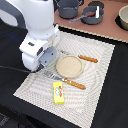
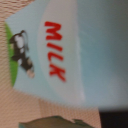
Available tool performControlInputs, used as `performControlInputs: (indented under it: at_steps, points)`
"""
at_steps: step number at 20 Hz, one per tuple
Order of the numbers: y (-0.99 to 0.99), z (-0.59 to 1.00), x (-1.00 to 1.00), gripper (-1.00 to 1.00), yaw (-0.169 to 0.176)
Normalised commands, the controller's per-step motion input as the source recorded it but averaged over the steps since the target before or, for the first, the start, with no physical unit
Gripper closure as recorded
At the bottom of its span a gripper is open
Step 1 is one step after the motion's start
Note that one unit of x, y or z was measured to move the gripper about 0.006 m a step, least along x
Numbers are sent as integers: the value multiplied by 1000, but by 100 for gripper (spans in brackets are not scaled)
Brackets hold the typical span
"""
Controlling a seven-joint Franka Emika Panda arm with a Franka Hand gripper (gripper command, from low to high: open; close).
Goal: Interact with the objects in diverse but meaningful ways.
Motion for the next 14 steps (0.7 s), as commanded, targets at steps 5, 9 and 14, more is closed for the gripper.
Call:
performControlInputs:
  at_steps: [5,9,14]
  points:
    - [308,1000,-133,-100,41]
    - [271,939,-16,-100,0]
    - [67,136,11,-100,0]
